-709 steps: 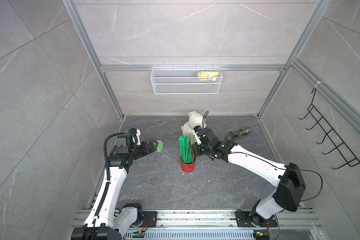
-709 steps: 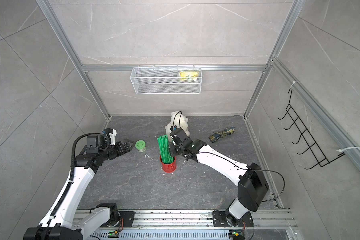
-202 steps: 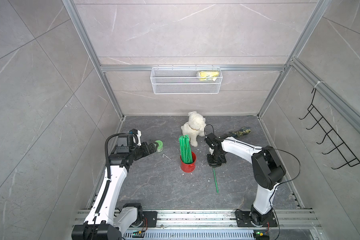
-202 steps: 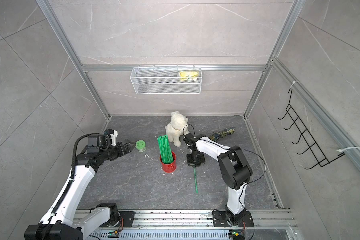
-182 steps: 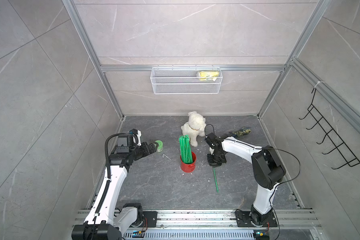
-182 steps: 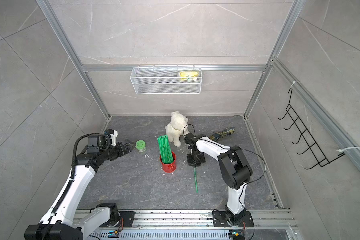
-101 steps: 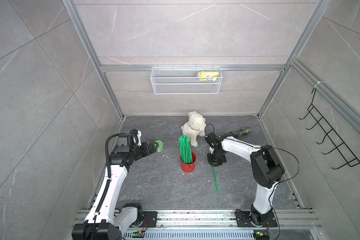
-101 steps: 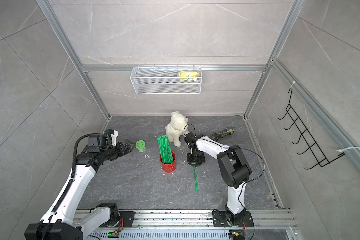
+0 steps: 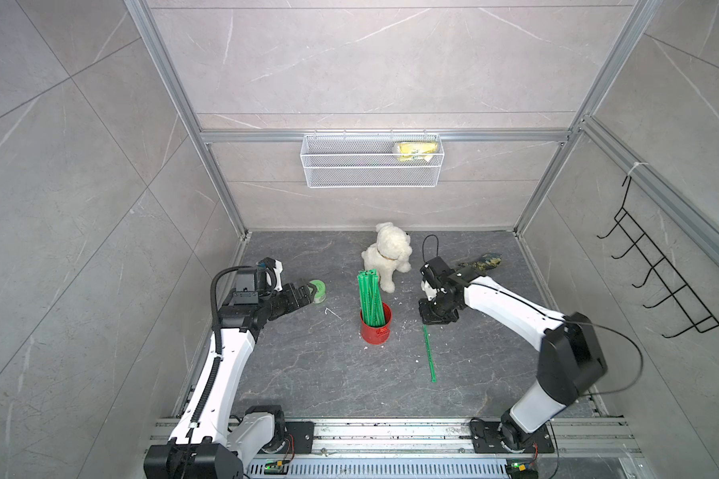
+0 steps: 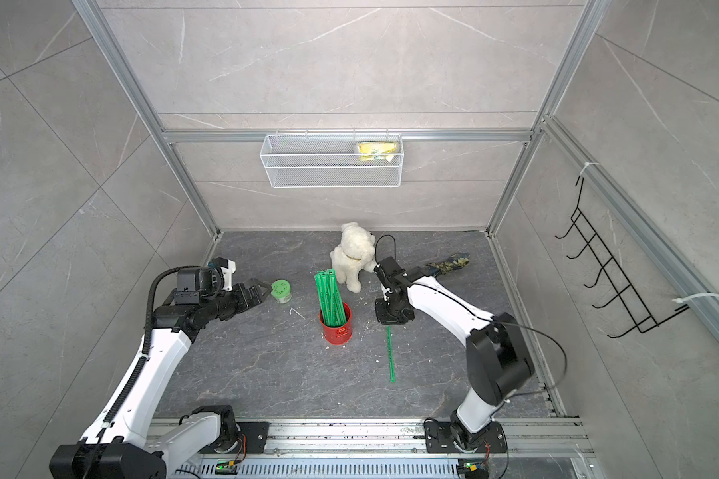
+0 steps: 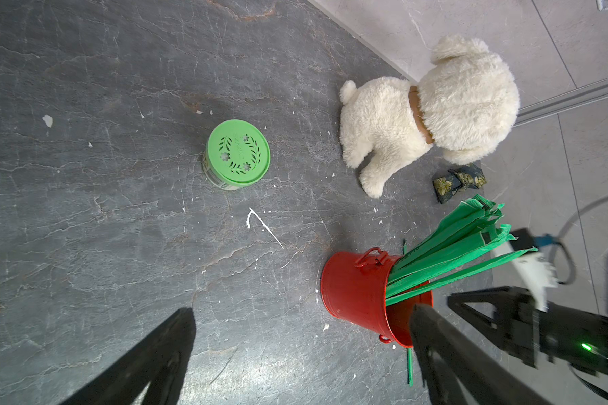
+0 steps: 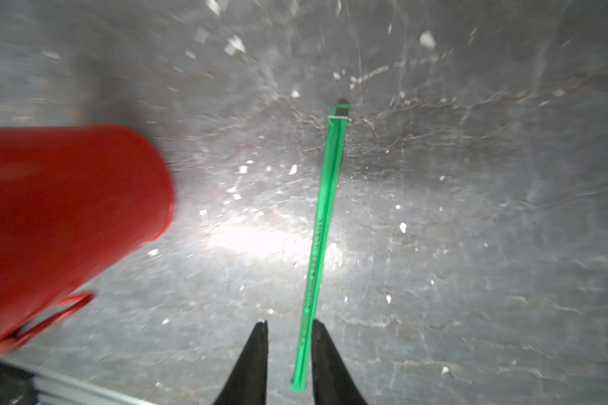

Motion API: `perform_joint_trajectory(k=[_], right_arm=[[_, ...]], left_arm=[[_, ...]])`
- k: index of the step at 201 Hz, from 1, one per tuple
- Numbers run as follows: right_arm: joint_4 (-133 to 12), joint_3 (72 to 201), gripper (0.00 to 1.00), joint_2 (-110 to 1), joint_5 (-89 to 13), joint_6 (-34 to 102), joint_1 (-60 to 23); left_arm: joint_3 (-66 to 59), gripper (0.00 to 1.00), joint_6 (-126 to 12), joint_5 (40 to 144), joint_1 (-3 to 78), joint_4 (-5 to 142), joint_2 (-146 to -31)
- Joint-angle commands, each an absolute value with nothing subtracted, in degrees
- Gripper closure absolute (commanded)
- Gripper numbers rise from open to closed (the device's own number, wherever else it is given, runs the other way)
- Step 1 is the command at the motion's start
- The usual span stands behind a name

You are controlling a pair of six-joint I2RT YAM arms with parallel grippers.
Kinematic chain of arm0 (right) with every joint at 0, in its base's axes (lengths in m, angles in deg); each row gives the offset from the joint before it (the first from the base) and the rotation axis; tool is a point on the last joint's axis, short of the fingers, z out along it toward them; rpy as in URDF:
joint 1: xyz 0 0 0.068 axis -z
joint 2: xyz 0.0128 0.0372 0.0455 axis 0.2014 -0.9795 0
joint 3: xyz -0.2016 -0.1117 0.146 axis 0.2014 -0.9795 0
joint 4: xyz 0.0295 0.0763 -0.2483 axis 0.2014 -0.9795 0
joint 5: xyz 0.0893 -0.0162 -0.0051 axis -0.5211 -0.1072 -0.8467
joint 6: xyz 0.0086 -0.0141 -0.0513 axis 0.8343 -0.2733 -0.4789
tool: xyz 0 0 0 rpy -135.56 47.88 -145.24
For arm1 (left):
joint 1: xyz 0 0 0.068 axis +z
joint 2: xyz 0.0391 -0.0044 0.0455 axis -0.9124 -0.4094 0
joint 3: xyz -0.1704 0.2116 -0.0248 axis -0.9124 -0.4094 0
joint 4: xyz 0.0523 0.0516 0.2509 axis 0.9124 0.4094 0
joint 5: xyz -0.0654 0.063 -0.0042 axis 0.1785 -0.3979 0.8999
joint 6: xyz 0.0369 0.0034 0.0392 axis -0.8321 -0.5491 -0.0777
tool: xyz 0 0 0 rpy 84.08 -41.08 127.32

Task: Take the straws out of the storage container
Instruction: Place the straw at the center of the board, then pick up the straw from the container.

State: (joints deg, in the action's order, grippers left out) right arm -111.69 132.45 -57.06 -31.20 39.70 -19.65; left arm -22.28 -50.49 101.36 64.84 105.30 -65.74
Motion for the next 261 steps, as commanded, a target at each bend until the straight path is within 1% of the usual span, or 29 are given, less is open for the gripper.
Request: perform_joint_trajectory(k=[1, 17, 36, 59, 82, 114, 191, 261], right_arm=[[-107.6, 131.2, 0.72, -49.2, -30.5, 39.3, -22.2], [-106.4, 132.3, 0.72, -47.0, -29.0, 39.2, -25.7], [-105.2, 134.4, 0.71, -47.1, -27.3, 38.4, -30.0], [-103.2, 137.3, 0.68, -49.5, -25.2, 36.9, -34.8], [-102.1, 140.2, 0.64, -53.6, -24.3, 35.8, -37.4], [-100.6, 143.3, 0.61, -59.1, -23.9, 35.4, -38.3], [-98.8, 148.6, 0.61, -67.0, -23.5, 35.6, -38.3], [-98.8, 150.2, 0.65, -69.5, -22.4, 35.5, -37.8]], left_arm=[[-20.3, 0.00, -51.8, 103.1, 64.8, 105.7, -65.3], [-20.3, 0.00, -51.8, 103.2, 64.8, 105.7, -65.4], [-20.3, 0.00, -51.8, 103.3, 64.8, 105.7, -65.5], [-20.2, 0.00, -51.8, 103.2, 64.8, 105.7, -65.5], [-20.2, 0.00, -51.8, 103.2, 64.8, 105.6, -65.4], [-20.3, 0.01, -51.8, 103.2, 64.8, 105.7, -65.5], [-20.1, 0.00, -51.9, 103.3, 64.8, 105.8, -65.7], [-20.1, 0.00, -51.9, 103.2, 64.8, 105.9, -65.8]])
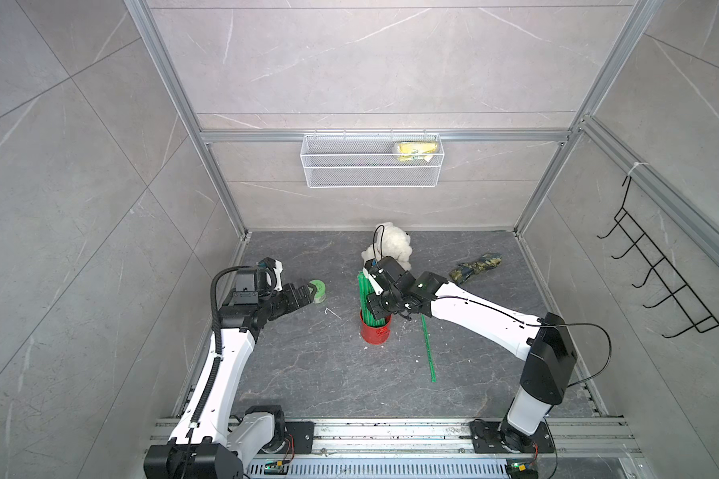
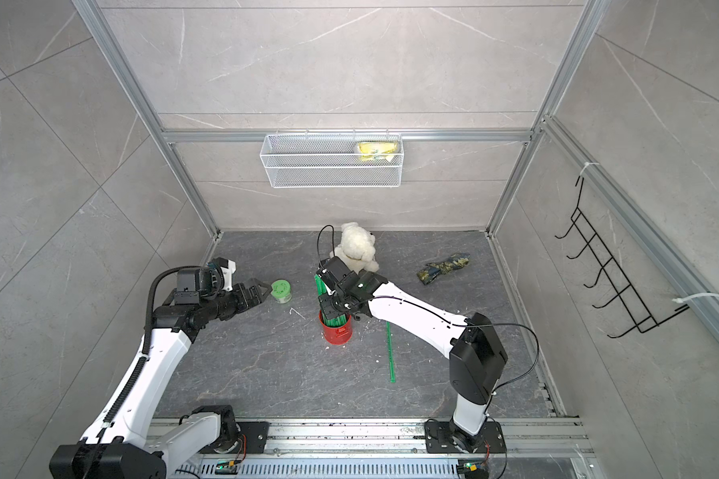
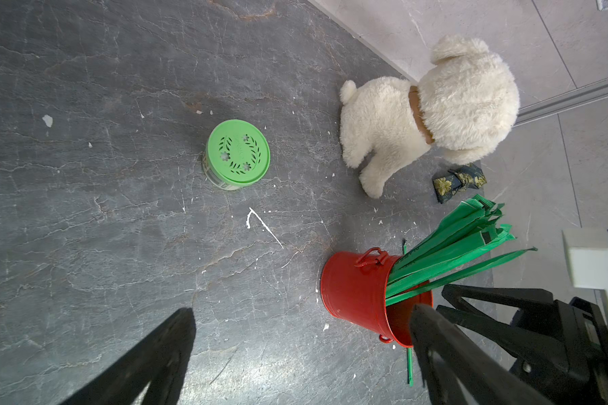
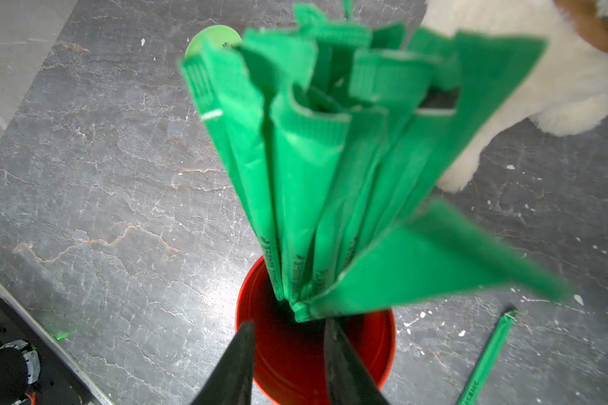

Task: Take the straws out of the storage container
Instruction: Pick up the straw from the container.

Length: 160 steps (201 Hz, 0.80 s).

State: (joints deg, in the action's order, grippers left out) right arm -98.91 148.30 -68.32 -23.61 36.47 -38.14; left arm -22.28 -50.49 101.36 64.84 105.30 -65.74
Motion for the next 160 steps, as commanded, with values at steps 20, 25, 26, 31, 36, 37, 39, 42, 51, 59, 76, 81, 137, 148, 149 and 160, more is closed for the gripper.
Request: perform_joint_trajectory(k=[20, 25, 26, 31, 36, 37, 39, 42, 51, 59, 76, 81, 137, 148, 149, 160], right_arm=[[-98.8, 150.4, 0.66, -69.8, -22.0, 35.4, -37.5], [-98.8, 150.4, 0.67, -69.7, -22.0, 35.4, -37.4], [-98.8, 150.4, 0.67, -69.8, -22.0, 35.4, -37.4], [-98.7, 150.3, 0.67, -69.8, -22.0, 35.4, -37.4], [-98.6, 150.3, 0.67, -69.9, -22.0, 35.4, -37.3], [-98.7, 150.3, 0.67, -69.8, -22.0, 35.4, -37.3], [-98.6, 150.4, 0.67, -69.9, -22.0, 35.4, -37.3], [-98.6, 150.4, 0.67, -69.9, -21.9, 35.4, -37.2], [-98.6, 150.4, 0.68, -70.1, -22.0, 35.4, -37.2], [-98.5, 150.5, 0.69, -70.3, -22.0, 35.4, -37.0], [-98.3, 150.7, 0.70, -70.6, -22.3, 35.2, -36.8], [-98.2, 150.8, 0.71, -70.7, -22.4, 35.2, -36.7], [-98.7, 152.6, 0.80, -71.7, -23.4, 34.8, -36.4], [-98.9, 152.9, 0.82, -71.8, -23.5, 34.8, -36.4], [-99.0, 152.9, 0.82, -71.8, -23.5, 34.8, -36.4], [-99.3, 153.1, 0.83, -71.8, -23.7, 34.6, -36.4]], left_arm=[[-20.2, 0.00, -51.9, 103.3, 64.8, 105.8, -65.8], [-20.1, 0.00, -51.9, 103.4, 64.8, 105.8, -65.7], [-20.1, 0.00, -51.9, 103.4, 64.8, 105.9, -65.7], [-20.1, 0.00, -52.0, 103.4, 64.8, 105.8, -65.8], [-20.2, 0.00, -52.0, 103.4, 64.8, 105.9, -65.8], [-20.1, 0.00, -52.0, 103.4, 64.8, 105.9, -65.8], [-20.1, 0.00, -51.9, 103.4, 64.8, 105.9, -65.9], [-20.1, 0.00, -51.9, 103.5, 64.8, 105.9, -65.9], [-20.2, 0.00, -51.9, 103.6, 64.8, 105.8, -66.0], [-20.1, 0.00, -51.9, 103.6, 64.8, 105.9, -66.0], [-20.1, 0.00, -52.0, 103.7, 64.8, 105.8, -66.0], [-20.1, 0.00, -52.0, 103.7, 64.8, 105.9, -66.0], [-20.1, 0.00, -52.0, 103.7, 64.8, 105.8, -66.2], [-20.1, 0.00, -52.0, 103.7, 64.8, 105.9, -66.3], [-20.1, 0.00, -52.0, 103.7, 64.8, 105.9, -66.3], [-20.0, 0.00, -52.0, 103.8, 64.8, 105.8, -66.3]])
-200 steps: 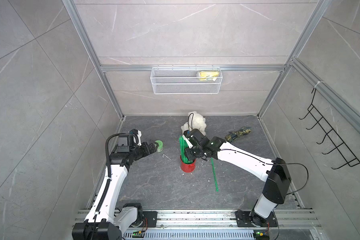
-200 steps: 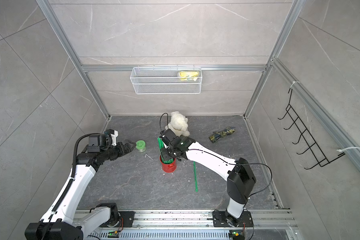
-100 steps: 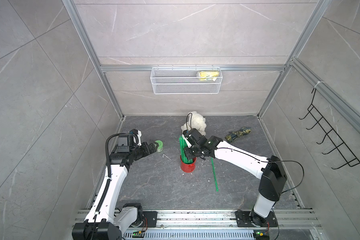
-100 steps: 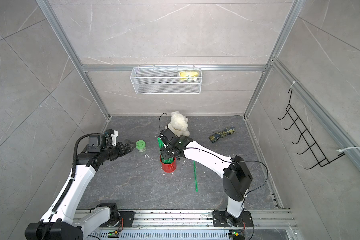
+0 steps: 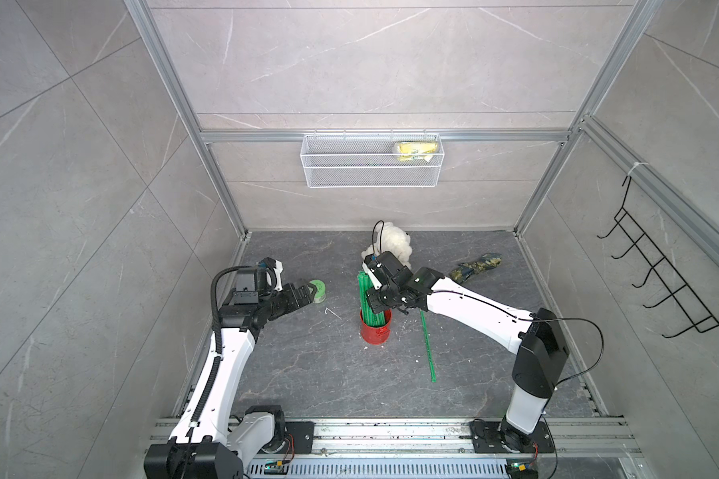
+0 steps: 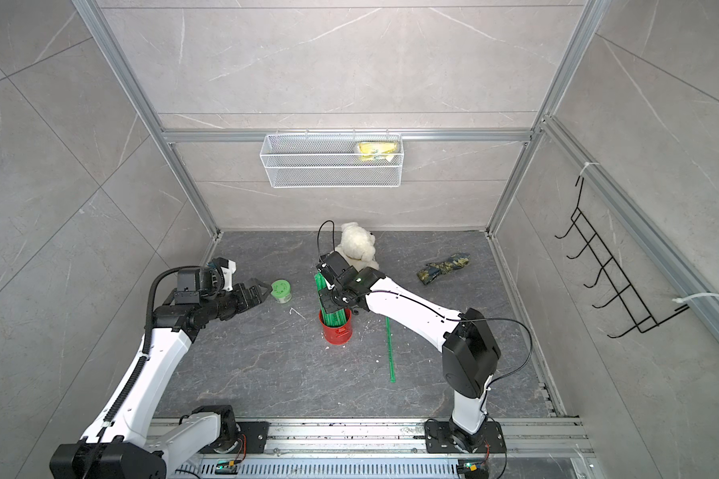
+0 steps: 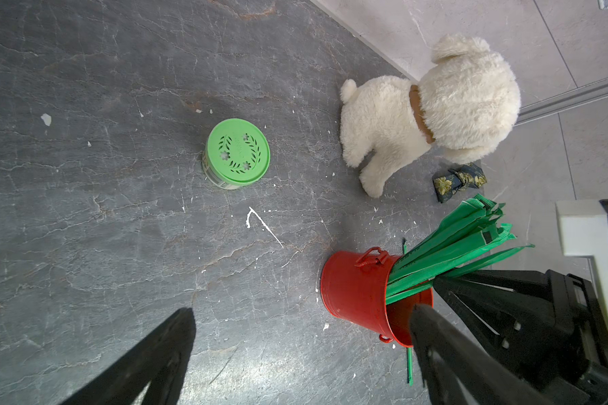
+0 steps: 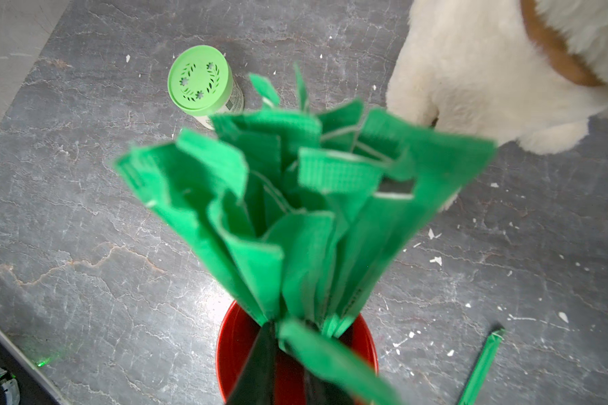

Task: Take the straws out of the storage container
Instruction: Pick up the straw from the container.

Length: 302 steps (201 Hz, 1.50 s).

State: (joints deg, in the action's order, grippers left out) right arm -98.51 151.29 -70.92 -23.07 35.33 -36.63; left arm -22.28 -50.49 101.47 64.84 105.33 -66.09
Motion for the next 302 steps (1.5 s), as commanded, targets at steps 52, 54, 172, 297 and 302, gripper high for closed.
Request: perform_joint_trajectory(k=[52, 54, 172, 297, 302], right_arm=[[-100.3, 153.7, 0.91, -71.2, -23.5, 34.2, -36.4], [-100.4, 153.7, 0.91, -71.2, -23.6, 34.2, -36.3], [-103.7, 155.8, 0.92, -69.5, -24.0, 33.1, -36.4], [-106.4, 157.6, 0.92, -68.0, -23.3, 32.3, -36.4], [-106.6, 157.7, 0.92, -68.0, -23.2, 32.3, -36.3]], left_arm=[[-20.1, 0.00, -52.0, 103.7, 64.8, 105.9, -66.1], [-20.1, 0.00, -52.0, 103.7, 64.8, 105.9, -66.1], [-20.1, 0.00, -52.0, 103.7, 64.8, 105.9, -66.0], [-20.1, 0.00, -52.0, 103.8, 64.8, 105.8, -65.9], [-20.0, 0.00, -52.0, 103.8, 64.8, 105.9, -65.9]])
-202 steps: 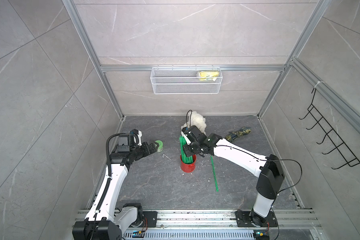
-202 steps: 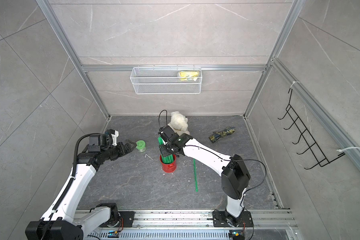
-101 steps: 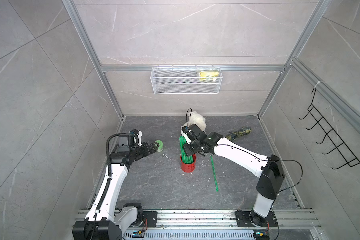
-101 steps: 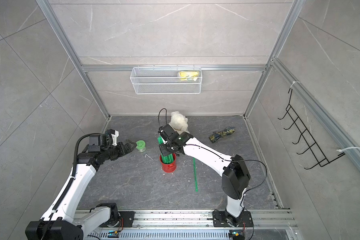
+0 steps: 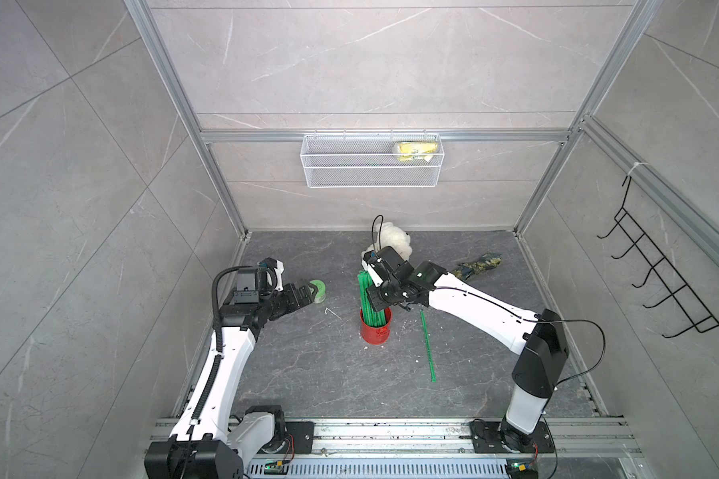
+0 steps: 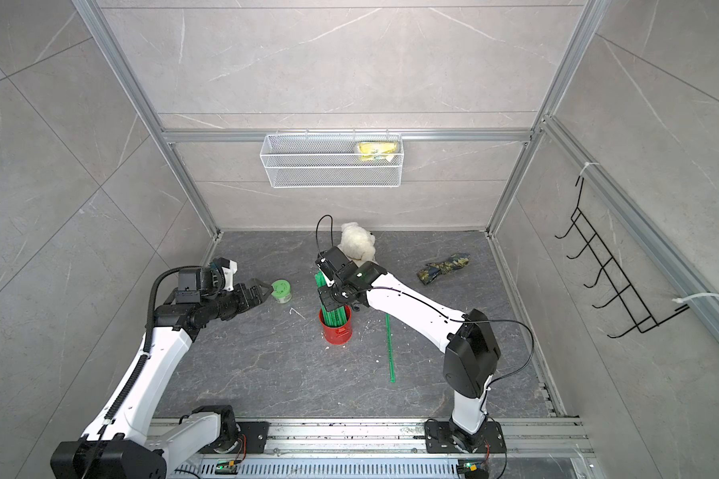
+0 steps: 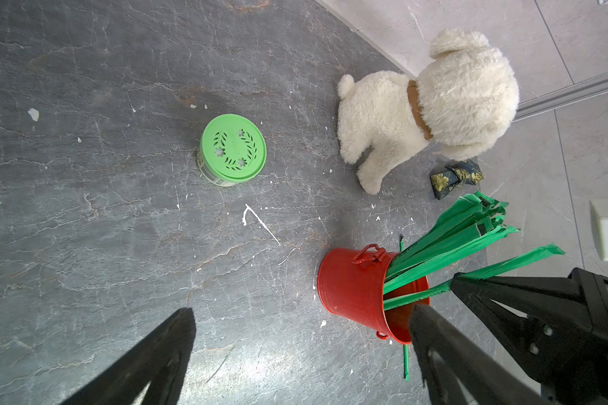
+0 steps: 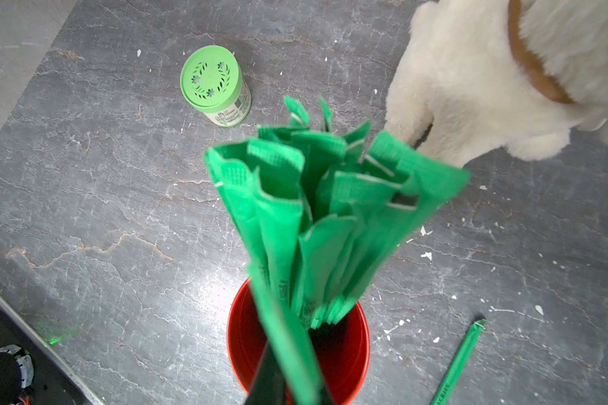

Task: Take the straws out of the storage container
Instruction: Pick up the straw from the container.

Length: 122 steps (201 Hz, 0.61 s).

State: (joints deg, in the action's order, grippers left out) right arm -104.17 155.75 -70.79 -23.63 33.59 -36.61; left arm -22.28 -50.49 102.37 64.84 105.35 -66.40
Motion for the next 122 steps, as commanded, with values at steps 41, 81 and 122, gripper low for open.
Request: perform_joint_trajectory(k=[41, 81, 122], right_arm=[[-107.2, 158.2, 0.92, -67.1, -22.9, 32.1, -36.4], [-108.7, 159.8, 0.92, -66.1, -23.2, 32.0, -36.4], [-111.3, 162.5, 0.92, -64.7, -23.9, 31.9, -36.4]], left_arm=[[-20.0, 0.00, -52.0, 103.9, 64.8, 105.9, -66.0], [-20.0, 0.00, -52.0, 103.8, 64.8, 105.9, -65.9], [-20.0, 0.00, -52.0, 104.0, 64.8, 105.9, -66.0]])
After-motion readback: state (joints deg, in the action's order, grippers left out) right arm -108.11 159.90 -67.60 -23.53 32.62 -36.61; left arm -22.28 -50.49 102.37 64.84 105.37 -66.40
